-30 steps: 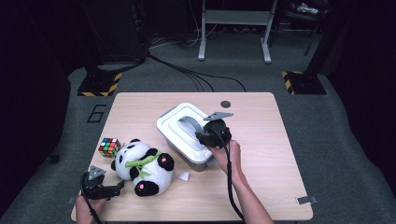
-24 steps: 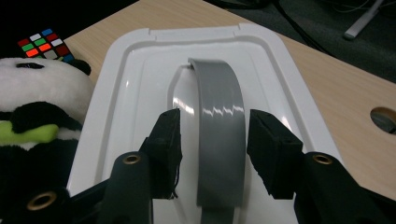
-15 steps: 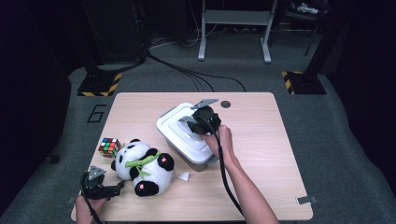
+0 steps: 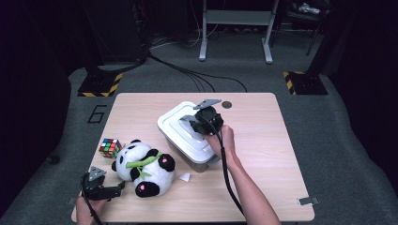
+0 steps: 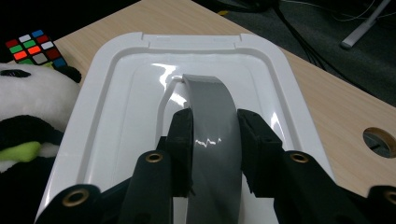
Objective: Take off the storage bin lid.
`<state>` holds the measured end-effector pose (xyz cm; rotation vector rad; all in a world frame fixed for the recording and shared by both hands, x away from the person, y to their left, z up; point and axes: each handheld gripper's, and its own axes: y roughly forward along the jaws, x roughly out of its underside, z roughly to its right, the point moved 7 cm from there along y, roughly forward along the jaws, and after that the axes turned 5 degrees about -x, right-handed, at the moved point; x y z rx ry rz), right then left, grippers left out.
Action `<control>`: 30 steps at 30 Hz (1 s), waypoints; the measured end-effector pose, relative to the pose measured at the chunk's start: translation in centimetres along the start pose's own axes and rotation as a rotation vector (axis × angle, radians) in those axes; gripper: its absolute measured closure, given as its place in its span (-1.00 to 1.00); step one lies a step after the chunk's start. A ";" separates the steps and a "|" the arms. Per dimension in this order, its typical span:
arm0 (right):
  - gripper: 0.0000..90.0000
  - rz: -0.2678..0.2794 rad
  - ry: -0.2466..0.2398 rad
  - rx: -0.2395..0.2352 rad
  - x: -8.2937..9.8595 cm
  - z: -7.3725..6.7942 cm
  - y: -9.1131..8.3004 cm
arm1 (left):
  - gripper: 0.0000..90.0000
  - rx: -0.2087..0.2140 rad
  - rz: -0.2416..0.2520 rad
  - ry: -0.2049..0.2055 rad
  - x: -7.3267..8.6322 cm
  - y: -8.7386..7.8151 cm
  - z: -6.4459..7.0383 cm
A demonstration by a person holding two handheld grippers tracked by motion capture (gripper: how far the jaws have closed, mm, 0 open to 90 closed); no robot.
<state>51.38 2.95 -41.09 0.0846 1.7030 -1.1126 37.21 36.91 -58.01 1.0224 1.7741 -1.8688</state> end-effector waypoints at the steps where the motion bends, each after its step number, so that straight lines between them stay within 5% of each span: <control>1: 0.49 -0.001 0.003 -0.002 0.0 0.0 -0.1 | -0.99 -0.005 0.013 -0.004 0.0 0.1 0.0; 18: 0.49 0.033 -0.020 0.016 -1.6 0.0 -2.9 | -0.99 -0.004 0.007 0.007 0.0 0.1 0.0; 30: 0.49 0.056 -0.024 0.043 -2.0 1.3 -5.1 | -0.99 -0.005 0.023 -0.013 -0.1 0.2 0.2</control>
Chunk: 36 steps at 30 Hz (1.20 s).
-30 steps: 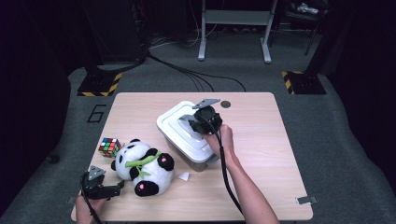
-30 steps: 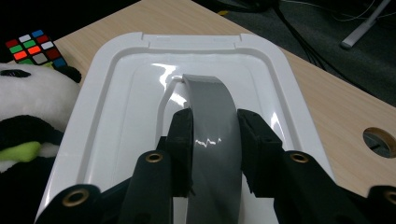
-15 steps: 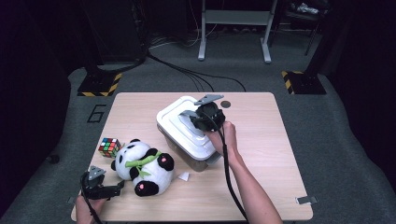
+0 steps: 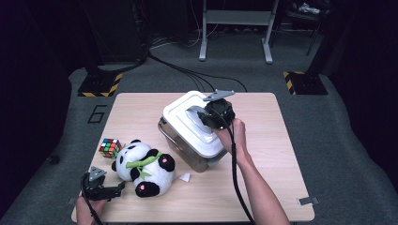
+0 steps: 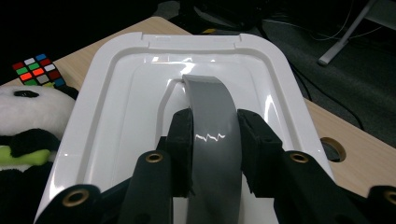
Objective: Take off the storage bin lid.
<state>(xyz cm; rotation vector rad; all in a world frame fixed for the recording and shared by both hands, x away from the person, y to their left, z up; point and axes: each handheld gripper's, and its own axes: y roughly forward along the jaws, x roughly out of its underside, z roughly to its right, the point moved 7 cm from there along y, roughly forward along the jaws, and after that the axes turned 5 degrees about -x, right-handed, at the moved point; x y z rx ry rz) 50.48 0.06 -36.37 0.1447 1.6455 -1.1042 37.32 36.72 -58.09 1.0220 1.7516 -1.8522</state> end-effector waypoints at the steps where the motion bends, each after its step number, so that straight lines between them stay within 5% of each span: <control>1: 0.49 0.000 0.000 0.000 0.0 0.0 0.0 | -0.99 0.000 0.000 0.000 0.0 0.0 0.0; 36: 0.49 0.034 0.081 0.124 2.0 6.1 -4.7 | -0.98 -0.002 0.001 0.005 0.0 0.0 0.0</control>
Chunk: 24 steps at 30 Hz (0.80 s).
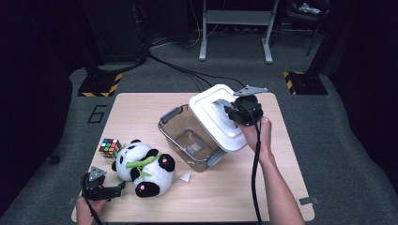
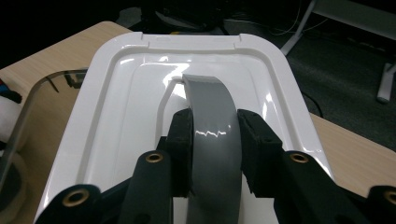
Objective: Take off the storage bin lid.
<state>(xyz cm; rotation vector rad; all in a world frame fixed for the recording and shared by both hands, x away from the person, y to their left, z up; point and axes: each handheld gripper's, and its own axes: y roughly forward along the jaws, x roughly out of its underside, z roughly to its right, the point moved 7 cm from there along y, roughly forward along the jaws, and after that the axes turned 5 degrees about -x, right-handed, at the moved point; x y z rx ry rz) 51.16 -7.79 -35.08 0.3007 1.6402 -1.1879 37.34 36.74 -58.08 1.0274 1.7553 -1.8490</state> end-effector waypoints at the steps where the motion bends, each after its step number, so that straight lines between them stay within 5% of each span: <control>1: 0.49 0.000 0.002 0.006 0.1 0.3 -0.1 | -0.98 0.000 0.002 -0.002 0.0 0.0 0.0; 24: 0.49 -0.061 0.153 0.149 5.5 8.8 -0.9 | -0.98 0.000 -0.003 0.001 0.0 0.0 0.0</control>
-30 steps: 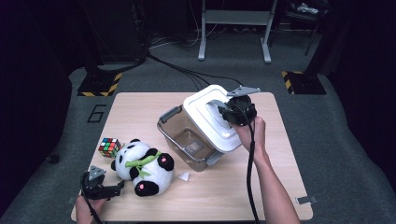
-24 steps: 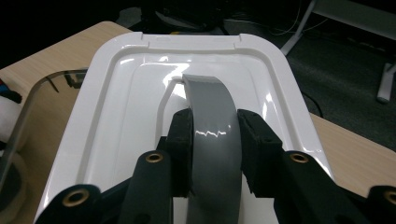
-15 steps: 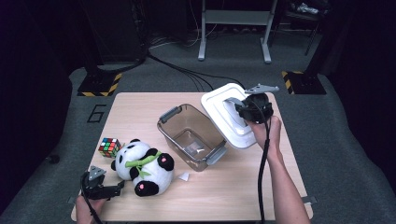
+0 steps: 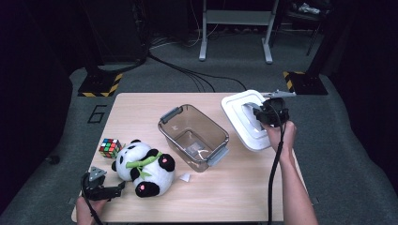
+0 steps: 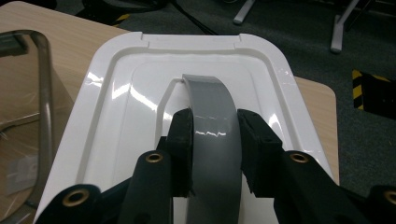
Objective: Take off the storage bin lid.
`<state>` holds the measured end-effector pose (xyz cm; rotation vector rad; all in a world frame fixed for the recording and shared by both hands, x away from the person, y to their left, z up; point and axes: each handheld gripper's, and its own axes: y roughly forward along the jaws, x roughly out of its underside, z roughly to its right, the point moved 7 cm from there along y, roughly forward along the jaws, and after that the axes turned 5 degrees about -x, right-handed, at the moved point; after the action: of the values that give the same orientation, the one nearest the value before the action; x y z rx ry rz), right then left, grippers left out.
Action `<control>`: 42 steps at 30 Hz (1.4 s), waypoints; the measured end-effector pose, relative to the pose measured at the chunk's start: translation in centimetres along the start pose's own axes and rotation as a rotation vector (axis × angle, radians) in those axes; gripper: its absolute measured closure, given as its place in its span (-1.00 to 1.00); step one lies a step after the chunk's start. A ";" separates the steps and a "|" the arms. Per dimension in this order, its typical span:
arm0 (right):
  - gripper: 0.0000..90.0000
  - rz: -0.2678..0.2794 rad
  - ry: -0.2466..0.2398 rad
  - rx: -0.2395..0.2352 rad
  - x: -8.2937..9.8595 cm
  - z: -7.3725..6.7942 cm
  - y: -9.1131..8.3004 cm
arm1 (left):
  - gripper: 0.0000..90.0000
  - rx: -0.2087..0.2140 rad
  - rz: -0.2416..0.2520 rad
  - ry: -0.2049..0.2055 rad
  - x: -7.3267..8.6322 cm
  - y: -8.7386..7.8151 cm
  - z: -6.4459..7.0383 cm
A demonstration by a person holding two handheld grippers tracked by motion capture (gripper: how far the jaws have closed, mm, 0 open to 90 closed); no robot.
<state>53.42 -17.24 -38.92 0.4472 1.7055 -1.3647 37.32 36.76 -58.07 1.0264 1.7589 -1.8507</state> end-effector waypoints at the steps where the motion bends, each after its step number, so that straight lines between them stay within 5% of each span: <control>1: 0.49 -0.003 0.011 0.005 0.2 0.3 0.2 | -0.98 -0.001 0.005 -0.004 0.0 0.0 0.0; 16: 0.49 -0.050 0.108 0.042 4.0 2.8 3.1 | -0.98 0.001 -0.005 0.007 0.0 0.0 0.0; 33: 0.49 -0.116 0.236 0.070 9.1 3.6 7.6 | -0.98 0.001 -0.005 0.007 0.0 0.0 0.0; 42: 0.48 -0.147 0.220 0.108 10.8 3.5 9.1 | -0.98 0.000 -0.004 0.007 0.0 0.0 0.0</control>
<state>55.62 -19.93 -53.05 0.5592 1.8788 -1.5671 37.30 36.80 -58.06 1.0316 1.7658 -1.8519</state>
